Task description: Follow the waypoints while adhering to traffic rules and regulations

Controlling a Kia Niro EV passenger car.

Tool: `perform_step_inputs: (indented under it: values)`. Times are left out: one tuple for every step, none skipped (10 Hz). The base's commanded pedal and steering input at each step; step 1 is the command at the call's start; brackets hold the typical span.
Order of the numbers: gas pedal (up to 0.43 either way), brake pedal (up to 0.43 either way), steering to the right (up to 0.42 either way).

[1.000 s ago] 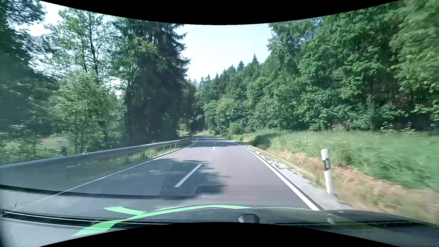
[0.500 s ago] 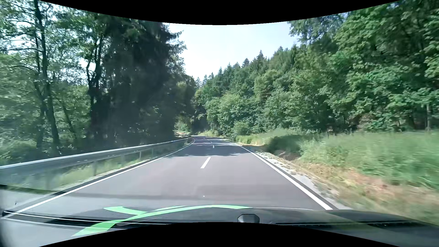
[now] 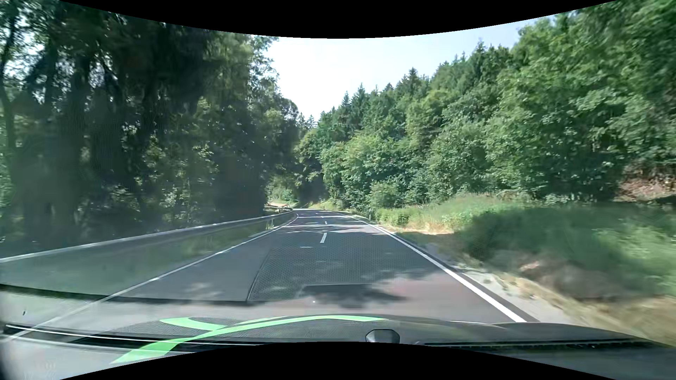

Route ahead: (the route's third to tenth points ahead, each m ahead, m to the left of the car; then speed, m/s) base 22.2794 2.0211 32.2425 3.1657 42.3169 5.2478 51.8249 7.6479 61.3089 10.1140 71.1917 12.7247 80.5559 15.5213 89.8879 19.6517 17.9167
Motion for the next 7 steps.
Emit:
perform_step_inputs:
  values:
    - [0.157,0.0,-0.017]
    - [0.157,0.0,-0.016]
    - [0.157,0.0,-0.019]
    - [0.15,0.0,-0.021]
    - [0.15,0.0,-0.021]
    - [0.15,0.0,-0.021]
    - [0.15,0.0,-0.021]
